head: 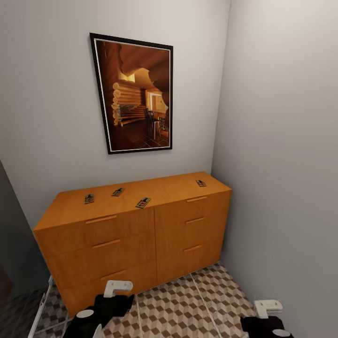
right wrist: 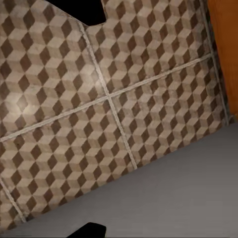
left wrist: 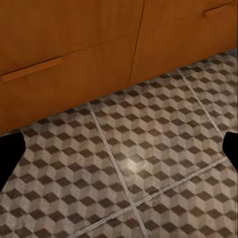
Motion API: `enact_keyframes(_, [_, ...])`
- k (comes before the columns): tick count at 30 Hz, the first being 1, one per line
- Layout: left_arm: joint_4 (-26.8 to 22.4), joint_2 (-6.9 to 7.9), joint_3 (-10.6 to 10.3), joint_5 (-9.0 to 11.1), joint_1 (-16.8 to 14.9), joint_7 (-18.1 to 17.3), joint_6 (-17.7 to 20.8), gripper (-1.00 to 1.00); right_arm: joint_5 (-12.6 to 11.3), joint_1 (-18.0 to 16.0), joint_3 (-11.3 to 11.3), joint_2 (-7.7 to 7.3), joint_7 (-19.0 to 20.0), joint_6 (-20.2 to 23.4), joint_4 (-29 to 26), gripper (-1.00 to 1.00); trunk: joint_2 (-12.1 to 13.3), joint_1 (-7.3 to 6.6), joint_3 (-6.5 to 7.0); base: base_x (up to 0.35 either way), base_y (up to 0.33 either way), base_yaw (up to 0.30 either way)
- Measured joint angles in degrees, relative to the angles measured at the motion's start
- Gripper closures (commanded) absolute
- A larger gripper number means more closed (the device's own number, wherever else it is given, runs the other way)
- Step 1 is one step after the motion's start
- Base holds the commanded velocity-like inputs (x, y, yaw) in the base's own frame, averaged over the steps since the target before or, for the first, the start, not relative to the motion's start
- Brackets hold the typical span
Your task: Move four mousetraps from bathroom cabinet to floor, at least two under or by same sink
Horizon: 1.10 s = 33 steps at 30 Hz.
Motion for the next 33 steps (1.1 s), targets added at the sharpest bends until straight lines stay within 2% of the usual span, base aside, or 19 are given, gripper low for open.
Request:
enact_keyframes(6, [-1.85, -1.49, -2.82, -0.08, -5.11, 0.11, 3.09, -1.00, 0.02, -1.24, -0.46, -0.09, -2.38, 2.45, -5.42, -1.00, 0.00, 0.00, 0.00, 0.000, 0.000, 0.000])
enact_keyframes(8, [-1.97, -1.72, -3.16, -0.08, -6.13, 0.10, 3.34, -1.00, 0.02, -1.68, -0.49, -0.10, -2.85, 2.72, -5.80, -1.00, 0.00, 0.00, 0.00, 0.000, 0.000, 0.000])
enact_keyframes(16, [-2.35, -4.14, -4.54, -0.05, -15.85, 0.03, 5.31, -1.00, -0.25, -7.04, -0.60, -0.06, -5.89, 5.34, -6.71, -1.00, 0.00, 0.00, 0.01, 0.000, 0.000, 0.000])
enact_keyframes(17, [-2.35, -4.15, -4.54, -0.07, -15.91, 0.03, 5.33, -1.00, -0.26, -7.06, -0.60, -0.06, -5.89, 5.35, -6.71, -1.00, 0.00, 0.00, 0.00, 0.000, 0.000, 0.000])
enact_keyframes(22, [-2.41, -5.72, -5.94, -0.04, -21.67, 0.13, 7.60, -1.00, -0.30, -10.43, -0.62, -0.04, -6.54, 6.69, -6.78, -1.00, 0.00, 0.00, 0.01, 0.000, 0.000, 0.000])
enact_keyframes(24, [-2.42, -6.03, -7.15, -0.03, -24.10, 0.16, 8.18, -1.00, -0.31, -11.78, -0.62, -0.01, -6.69, 7.25, -6.75, -1.00, 0.00, 0.00, 0.01, 0.000, 0.000, 0.000])
enact_keyframes(25, [-2.42, -6.04, -7.16, -0.08, -24.16, 0.16, 8.19, -1.00, -0.32, -11.80, -0.62, -0.01, -6.69, 7.26, -6.75, -1.00, 0.00, 0.00, 0.00, 0.000, 0.000, 0.000])
enact_keyframes(29, [-2.38, -6.47, -9.48, -0.01, -29.50, 0.13, 8.84, -1.00, -0.37, -14.09, -0.62, 0.04, -6.95, 8.53, -6.49, -1.00, 0.00, 0.00, 0.01, 0.000, 0.000, 0.000])
enact_keyframes(31, [-2.37, -6.66, -10.16, 0.09, -32.51, 0.11, 9.09, -1.00, -0.38, -15.02, -0.62, 0.05, -7.16, 9.14, -6.19, -1.00, 0.00, 0.00, 0.01, 0.000, 0.000, 0.000])
enact_keyframes(32, [-2.37, -6.66, -10.17, 0.08, -32.58, 0.11, 9.09, -1.00, -0.39, -15.04, -0.62, 0.05, -7.16, 9.15, -6.18, -1.00, 0.00, 0.00, 0.00, 0.000, 0.000, 0.000])
enact_keyframes(33, [-2.37, -6.75, -10.40, 0.15, -34.05, 0.10, 9.27, -1.00, -0.39, -15.44, -0.62, 0.06, -7.31, 9.38, -6.03, -1.00, 0.00, 0.00, 0.01, 0.000, 0.000, 0.000])
